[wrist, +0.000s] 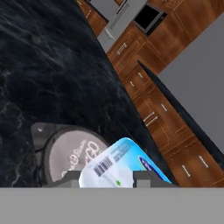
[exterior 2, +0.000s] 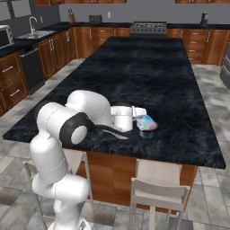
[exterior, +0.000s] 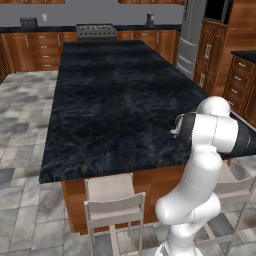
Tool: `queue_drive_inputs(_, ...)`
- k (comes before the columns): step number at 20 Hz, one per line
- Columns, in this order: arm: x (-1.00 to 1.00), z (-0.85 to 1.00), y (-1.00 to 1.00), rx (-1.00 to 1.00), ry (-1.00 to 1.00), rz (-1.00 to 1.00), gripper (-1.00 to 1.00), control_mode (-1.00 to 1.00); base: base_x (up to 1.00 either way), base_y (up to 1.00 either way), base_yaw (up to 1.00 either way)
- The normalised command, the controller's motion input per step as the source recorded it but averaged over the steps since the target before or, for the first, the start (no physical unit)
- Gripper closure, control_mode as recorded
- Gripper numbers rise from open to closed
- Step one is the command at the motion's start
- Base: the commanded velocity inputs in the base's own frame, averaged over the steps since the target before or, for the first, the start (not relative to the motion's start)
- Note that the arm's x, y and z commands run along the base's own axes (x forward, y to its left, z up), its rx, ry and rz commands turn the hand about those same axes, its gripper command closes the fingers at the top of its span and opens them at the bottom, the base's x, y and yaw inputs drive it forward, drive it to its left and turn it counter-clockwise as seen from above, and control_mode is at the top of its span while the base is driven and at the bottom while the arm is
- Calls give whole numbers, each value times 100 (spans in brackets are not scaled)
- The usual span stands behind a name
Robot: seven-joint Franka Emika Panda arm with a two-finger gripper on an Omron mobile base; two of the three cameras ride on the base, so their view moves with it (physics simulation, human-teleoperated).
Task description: Stack the yogurt containers by placing the smaller containers on top of the larger containers.
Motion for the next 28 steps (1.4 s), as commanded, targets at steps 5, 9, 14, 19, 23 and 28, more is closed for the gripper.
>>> queue_drive_inputs(5, 22, -14, -8, 0, 0, 0, 100, -100, 0, 0, 0)
queue_drive_inputs(9, 27, -10, -9, 0, 0, 0, 100, -100, 0, 0, 0)
queue_drive_inputs(14, 34, -11, -14, 0, 0, -1, 100, -100, 0, 0, 0)
queue_drive_inputs(19, 36, -13, -16, 0, 0, -1, 100, -100, 0, 0, 0)
queue_drive_inputs(23, 18, -20, -9, 0, 0, -1, 100, -100, 0, 0, 0)
queue_drive_inputs(28, 0, -34, -3, 0, 0, -1, 100, -100, 0, 0, 0)
